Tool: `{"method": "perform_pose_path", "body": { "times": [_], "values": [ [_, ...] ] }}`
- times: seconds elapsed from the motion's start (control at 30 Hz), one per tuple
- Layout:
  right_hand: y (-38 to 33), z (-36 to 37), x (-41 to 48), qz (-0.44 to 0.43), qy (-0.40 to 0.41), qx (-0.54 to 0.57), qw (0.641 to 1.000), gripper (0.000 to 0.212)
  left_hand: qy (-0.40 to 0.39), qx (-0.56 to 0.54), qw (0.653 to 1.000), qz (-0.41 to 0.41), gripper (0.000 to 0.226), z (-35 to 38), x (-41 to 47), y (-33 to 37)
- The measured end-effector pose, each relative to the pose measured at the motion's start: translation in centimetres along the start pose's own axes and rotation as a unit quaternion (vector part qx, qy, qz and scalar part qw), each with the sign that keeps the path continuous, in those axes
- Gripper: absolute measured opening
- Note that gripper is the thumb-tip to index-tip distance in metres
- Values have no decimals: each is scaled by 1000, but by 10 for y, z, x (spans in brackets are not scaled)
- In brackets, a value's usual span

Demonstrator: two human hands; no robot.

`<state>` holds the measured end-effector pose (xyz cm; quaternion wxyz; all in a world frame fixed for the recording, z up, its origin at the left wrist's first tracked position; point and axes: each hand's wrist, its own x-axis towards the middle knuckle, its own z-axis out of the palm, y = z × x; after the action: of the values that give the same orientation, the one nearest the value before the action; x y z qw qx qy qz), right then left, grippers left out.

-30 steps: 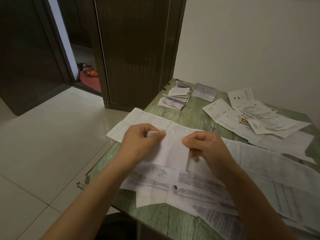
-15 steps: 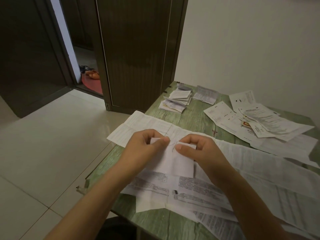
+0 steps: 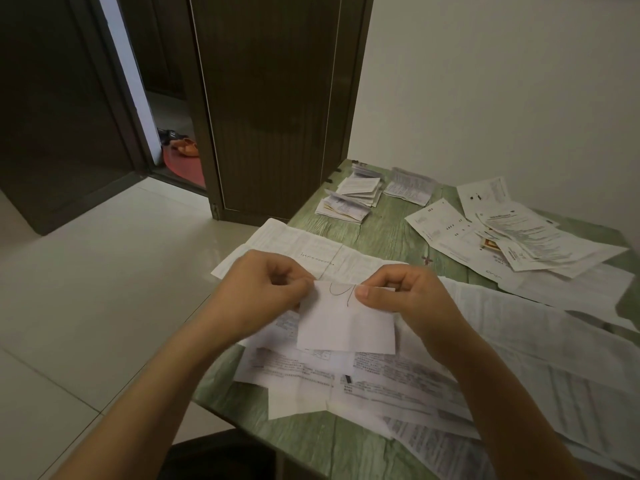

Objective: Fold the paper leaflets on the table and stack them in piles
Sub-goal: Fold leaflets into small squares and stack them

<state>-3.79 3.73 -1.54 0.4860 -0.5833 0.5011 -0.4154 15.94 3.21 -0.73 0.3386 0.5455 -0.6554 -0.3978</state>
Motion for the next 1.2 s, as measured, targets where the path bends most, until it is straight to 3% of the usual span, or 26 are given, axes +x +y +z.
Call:
{"method": "perform_pose_path", "body": {
  "times": [0.13,0.27,0.3,0.37,0.43,0.53,0.7,0.8,0.87,0.93,1.0,1.07,1.13,1.2],
  "values": [
    [-2,6,-2,5,-17,2,1000,17,-1,-19,1000,-15,16,-9,-4,-3],
    [-3,-7,0,11,23,29,999,13,91,-62,994,-25,13,-18,-3,-7],
    [-3,-9,0,11,26,33,999,12,88,-96,991,-18,9,-19,-4,-5],
    [-3,-5,-1,9,12,35,999,14,31,-144,989,-23,31,-14,-6,2],
    [-2,2,-2,3,-2,24,1000,14,-14,-94,995,-37,43,2,-8,6],
    [-1,10,-3,-15,4,-19,1000,11,21,1,1000,-15,9,23,-8,8],
    [-1,10,-3,-26,37,-57,997,20,23,34,999,1,12,19,-5,8],
    [1,1,0,-11,68,-51,996,14,45,-2,999,-26,12,-3,-4,4],
    [0,-1,0,-19,85,-46,995,11,12,-13,999,-36,12,-12,-4,3],
    [-5,1,-3,-20,28,-35,999,5,-48,-2,998,-51,11,-8,-6,4],
    [-8,6,-6,7,-71,-60,996,16,-88,17,995,-51,10,2,-7,5],
    [-9,10,-9,26,-102,-93,990,17,-76,21,996,-35,12,10,-6,6],
    [-8,11,-9,31,-48,-78,995,7,-5,-25,999,-44,19,13,-4,5],
    [-6,12,-6,37,31,-10,999,6,27,-159,983,-87,21,14,-4,7]
  ]
}}
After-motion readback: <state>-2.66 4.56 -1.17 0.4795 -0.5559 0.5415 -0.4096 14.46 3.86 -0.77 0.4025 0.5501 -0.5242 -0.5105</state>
